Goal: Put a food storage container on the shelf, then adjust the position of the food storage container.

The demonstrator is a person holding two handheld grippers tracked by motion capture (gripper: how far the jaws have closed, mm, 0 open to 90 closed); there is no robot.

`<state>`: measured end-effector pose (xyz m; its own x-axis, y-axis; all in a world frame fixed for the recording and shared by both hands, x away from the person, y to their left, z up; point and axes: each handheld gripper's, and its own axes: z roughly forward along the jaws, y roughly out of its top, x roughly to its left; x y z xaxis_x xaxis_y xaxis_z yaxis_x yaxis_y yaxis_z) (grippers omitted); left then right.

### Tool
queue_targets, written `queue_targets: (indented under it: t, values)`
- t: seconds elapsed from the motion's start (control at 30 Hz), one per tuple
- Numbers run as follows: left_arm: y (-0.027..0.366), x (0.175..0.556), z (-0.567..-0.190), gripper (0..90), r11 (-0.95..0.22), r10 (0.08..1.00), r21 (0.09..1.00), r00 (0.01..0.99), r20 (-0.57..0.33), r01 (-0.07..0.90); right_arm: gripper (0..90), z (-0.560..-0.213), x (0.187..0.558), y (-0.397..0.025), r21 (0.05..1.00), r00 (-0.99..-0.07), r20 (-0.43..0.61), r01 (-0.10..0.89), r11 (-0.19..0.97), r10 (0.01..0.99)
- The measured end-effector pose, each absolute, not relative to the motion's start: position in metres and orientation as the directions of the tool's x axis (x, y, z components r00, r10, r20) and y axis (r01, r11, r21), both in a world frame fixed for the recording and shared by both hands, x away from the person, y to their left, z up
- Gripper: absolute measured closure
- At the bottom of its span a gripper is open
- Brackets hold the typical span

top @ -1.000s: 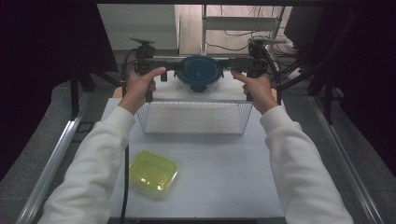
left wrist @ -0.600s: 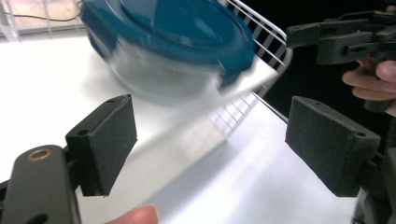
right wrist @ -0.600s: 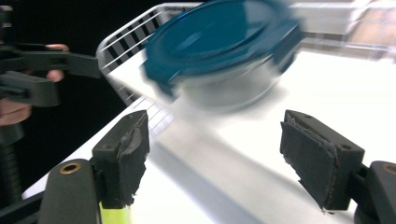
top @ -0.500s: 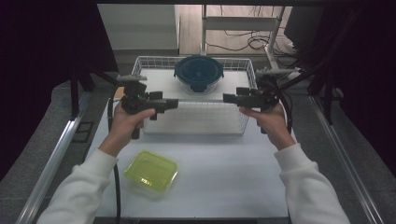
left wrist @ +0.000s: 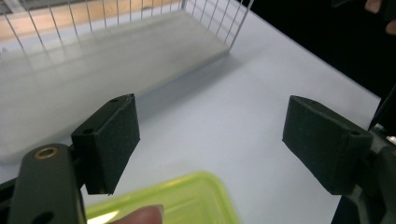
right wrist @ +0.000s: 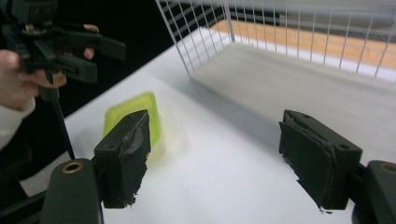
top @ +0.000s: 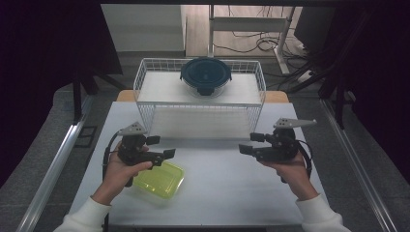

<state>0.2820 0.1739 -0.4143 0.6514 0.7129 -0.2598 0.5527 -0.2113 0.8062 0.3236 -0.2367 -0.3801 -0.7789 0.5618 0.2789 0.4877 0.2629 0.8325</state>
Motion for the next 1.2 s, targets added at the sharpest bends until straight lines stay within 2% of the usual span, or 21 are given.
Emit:
queue_targets:
  t: [0.6, 1.07, 1.2]
  values:
    - [0.174, 0.262, -0.449, 19.4, -0.272, 0.736, 0.757, 0.635, -0.235, 0.595, 25.3, -0.441, 0.301, -0.248, 0.751, -0.762, 0.255, 0.544, 0.375, 0.596]
    - [0.170, 0.253, -0.454, 19.3, -0.285, 0.748, 0.747, 0.627, -0.219, 0.601, 26.0, -0.442, 0.294, -0.250, 0.755, -0.771, 0.246, 0.532, 0.383, 0.588]
    - [0.174, 0.255, -0.453, 22.1, -0.271, 0.743, 0.746, 0.625, -0.239, 0.608, 26.7, -0.440, 0.294, -0.253, 0.757, -0.767, 0.250, 0.535, 0.375, 0.591]
